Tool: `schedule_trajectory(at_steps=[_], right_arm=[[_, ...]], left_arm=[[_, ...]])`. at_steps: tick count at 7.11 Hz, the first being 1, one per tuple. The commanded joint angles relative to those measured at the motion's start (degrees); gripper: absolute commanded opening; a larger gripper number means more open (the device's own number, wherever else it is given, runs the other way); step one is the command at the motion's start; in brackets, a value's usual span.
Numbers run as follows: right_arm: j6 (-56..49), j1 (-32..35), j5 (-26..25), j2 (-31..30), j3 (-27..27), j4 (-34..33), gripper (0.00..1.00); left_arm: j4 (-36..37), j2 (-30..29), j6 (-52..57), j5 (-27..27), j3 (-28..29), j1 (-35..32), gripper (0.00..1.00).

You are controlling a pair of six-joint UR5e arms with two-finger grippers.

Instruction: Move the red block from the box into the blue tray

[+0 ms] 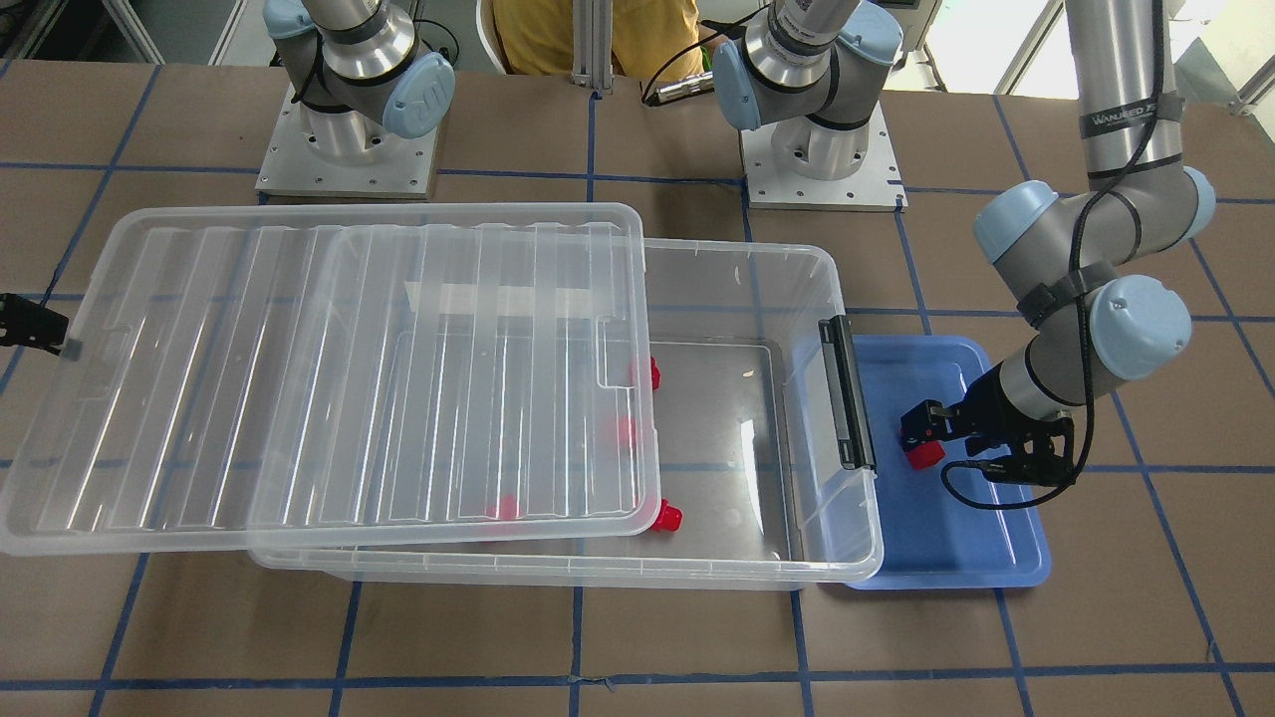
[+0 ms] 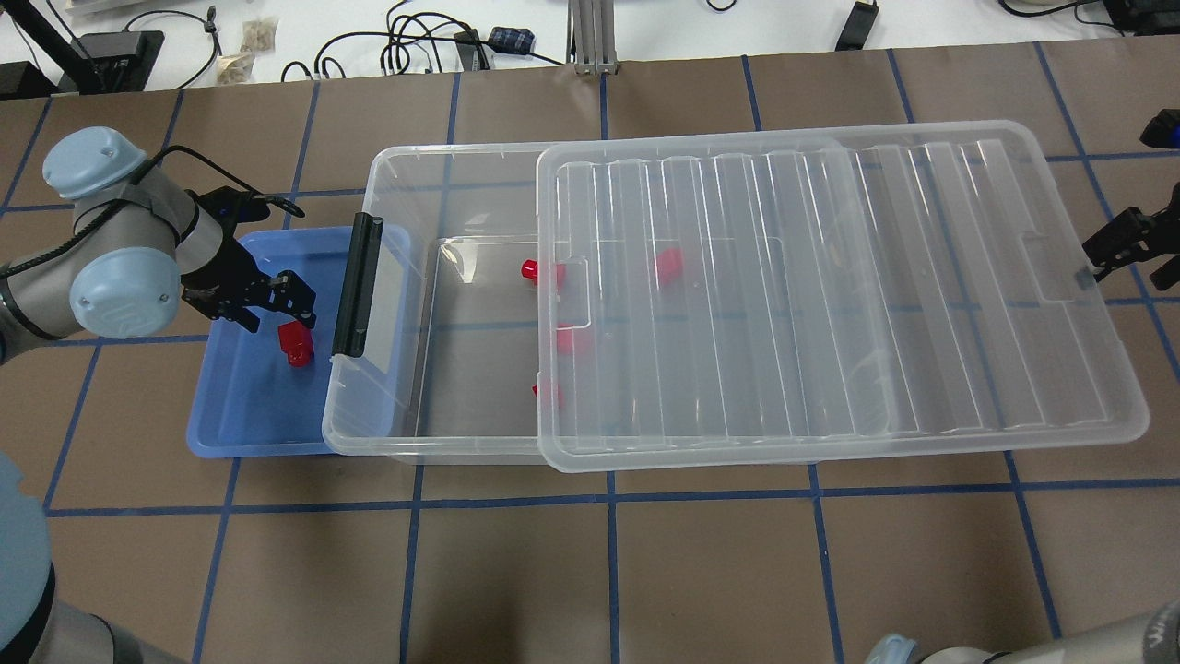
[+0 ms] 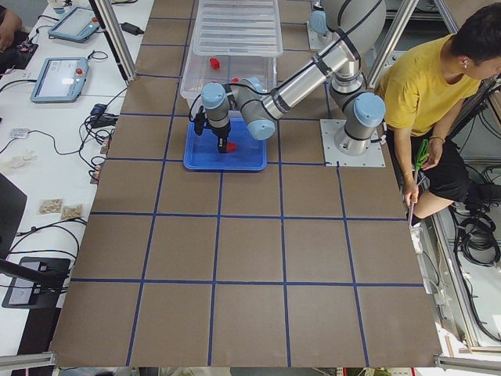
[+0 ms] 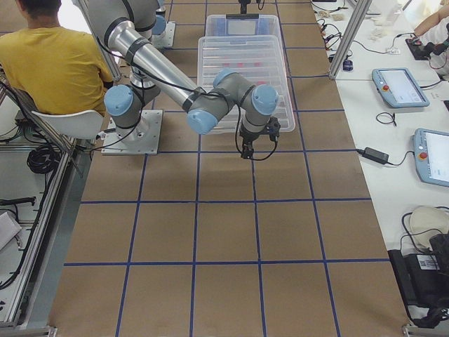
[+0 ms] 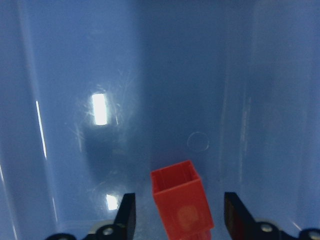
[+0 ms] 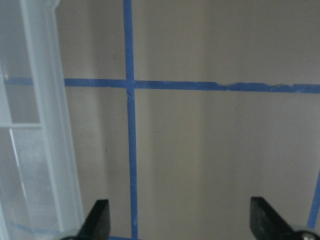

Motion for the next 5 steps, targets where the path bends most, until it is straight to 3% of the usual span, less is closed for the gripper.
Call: schedule_trajectory(at_steps=[1,2,3,5], right_arm=[[3.0,0.4,1.4,-0.2,1.0,0.0,1.0],[4.3,1.1,2.1,-0.2,1.1,0.0,1.0],[6.0,2.0,2.2,-0.7,1.1,0.0,1.0],[7.5,2.5,2.2,-1.0,1.2,0.0,1.0]], left_arm=[[-14.8,5.3,-0.8,0.0,6.8,-0.8,1.0],[-22.2,7.6,-5.4,-0.1,10.9,-1.3,1.0],[-24.7,9.2,-10.5,-0.1,13.4,-5.1,1.0],[-24.7,11.7,-22.8,-0.3,15.9,-13.5,1.0]])
